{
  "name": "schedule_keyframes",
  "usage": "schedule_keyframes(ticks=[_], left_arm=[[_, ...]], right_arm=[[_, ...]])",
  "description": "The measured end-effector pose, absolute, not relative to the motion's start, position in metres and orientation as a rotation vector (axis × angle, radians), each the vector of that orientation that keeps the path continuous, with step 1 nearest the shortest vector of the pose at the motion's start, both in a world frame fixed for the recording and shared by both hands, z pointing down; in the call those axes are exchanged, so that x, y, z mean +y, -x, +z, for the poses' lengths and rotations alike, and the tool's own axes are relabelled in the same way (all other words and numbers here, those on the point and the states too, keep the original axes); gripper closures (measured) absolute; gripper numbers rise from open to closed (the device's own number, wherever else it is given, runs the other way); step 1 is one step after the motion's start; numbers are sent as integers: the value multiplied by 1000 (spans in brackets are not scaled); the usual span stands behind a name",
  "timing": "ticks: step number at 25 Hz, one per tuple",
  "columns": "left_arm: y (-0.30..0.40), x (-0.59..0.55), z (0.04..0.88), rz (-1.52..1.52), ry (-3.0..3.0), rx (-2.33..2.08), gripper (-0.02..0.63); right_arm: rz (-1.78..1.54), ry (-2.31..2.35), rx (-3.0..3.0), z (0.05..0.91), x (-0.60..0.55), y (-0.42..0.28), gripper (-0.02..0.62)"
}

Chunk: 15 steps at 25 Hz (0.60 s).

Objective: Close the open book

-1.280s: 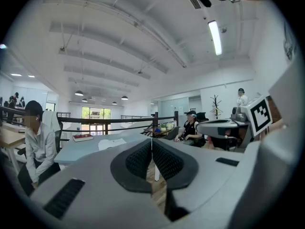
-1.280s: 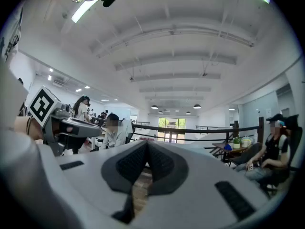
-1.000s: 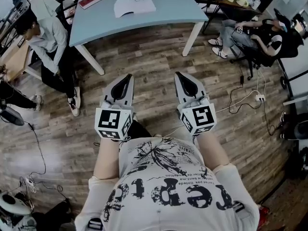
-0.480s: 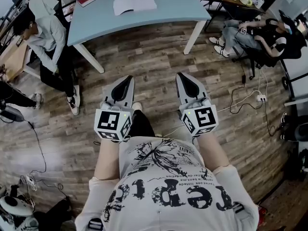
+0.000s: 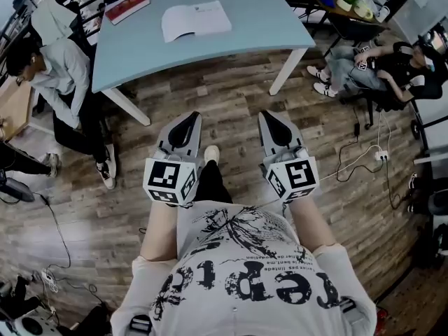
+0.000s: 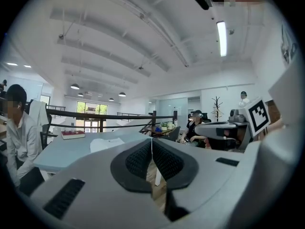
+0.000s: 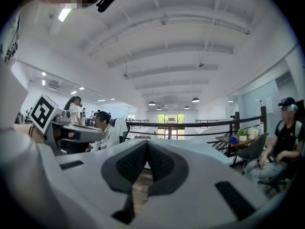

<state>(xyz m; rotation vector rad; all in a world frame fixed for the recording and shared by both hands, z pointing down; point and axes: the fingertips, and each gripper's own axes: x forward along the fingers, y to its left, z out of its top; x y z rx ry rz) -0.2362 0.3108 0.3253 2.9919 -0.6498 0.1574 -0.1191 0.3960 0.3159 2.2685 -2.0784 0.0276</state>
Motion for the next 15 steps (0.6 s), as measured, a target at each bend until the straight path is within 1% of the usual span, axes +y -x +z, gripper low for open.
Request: schedule_keyframes(ticks=[10,15], left_arm=[[165,100,321,180,-2971,-645,586],[143,22,316,207,-2981,-691,586]], right_arm=[[-18,-2260,-2009,307,191,43,588],[5,-2271,-2010,309,115,12,588]])
